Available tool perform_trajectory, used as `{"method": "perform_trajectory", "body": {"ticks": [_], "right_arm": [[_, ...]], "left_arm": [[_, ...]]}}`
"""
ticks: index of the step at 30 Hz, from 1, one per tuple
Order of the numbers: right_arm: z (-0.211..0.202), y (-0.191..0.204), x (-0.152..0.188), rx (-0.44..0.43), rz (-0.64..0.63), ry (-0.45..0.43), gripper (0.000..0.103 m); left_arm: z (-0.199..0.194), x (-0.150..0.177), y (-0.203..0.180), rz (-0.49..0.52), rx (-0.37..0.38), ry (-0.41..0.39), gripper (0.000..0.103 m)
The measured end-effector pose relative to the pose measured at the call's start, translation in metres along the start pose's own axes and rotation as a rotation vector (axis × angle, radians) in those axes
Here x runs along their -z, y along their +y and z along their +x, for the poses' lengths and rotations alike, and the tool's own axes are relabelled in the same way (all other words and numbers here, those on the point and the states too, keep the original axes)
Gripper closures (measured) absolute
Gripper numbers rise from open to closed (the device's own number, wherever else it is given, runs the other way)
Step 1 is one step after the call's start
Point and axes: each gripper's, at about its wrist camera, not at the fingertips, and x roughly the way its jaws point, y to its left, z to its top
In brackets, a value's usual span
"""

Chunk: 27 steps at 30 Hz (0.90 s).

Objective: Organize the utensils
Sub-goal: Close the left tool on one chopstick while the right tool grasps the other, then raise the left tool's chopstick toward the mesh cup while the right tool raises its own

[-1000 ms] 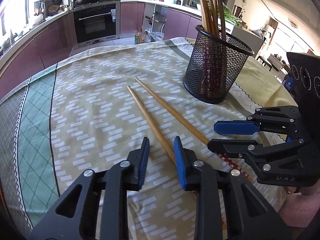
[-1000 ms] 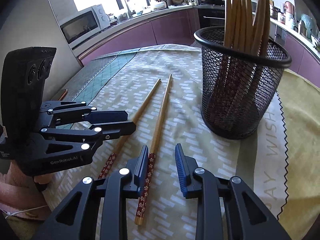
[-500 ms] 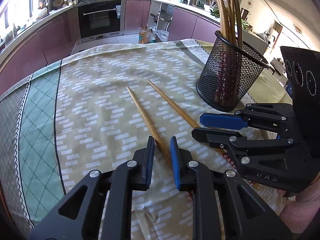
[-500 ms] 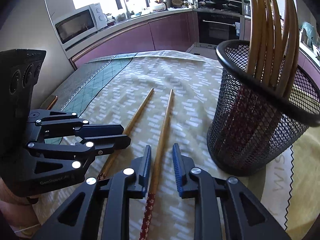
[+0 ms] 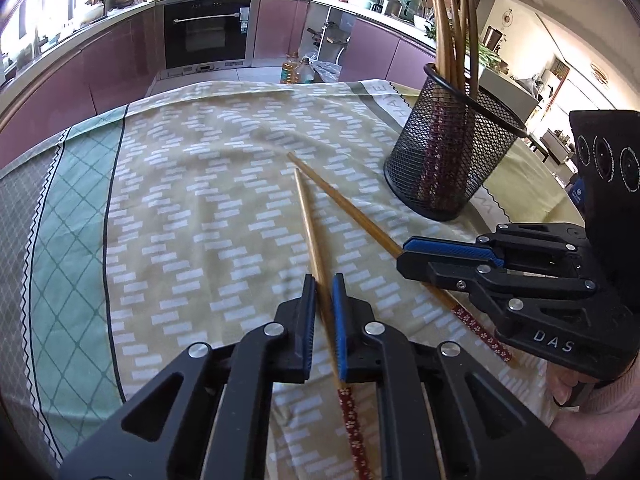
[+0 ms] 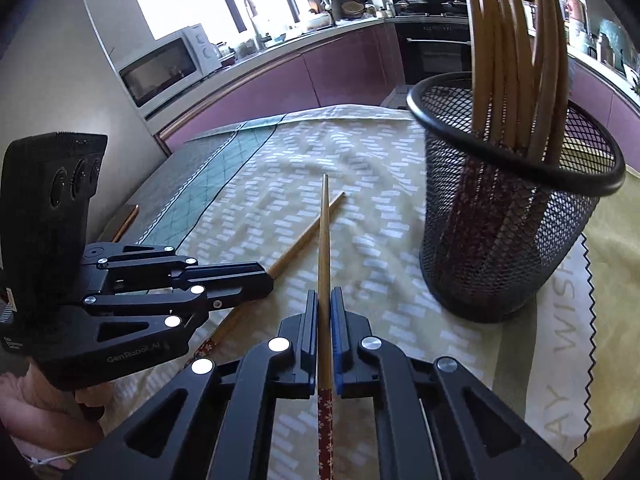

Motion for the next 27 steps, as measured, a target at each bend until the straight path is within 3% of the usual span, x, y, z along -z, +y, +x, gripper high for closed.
{"method": "perform_trajectory", "body": {"ticks": [27], "right_arm": [[0.015,0.012,0.000,0.050,-0.032,0.016,0.094]], "left_arm": [[0.011,-0.009,-0.014,0.093,-0.069,0.010,0.093]]}}
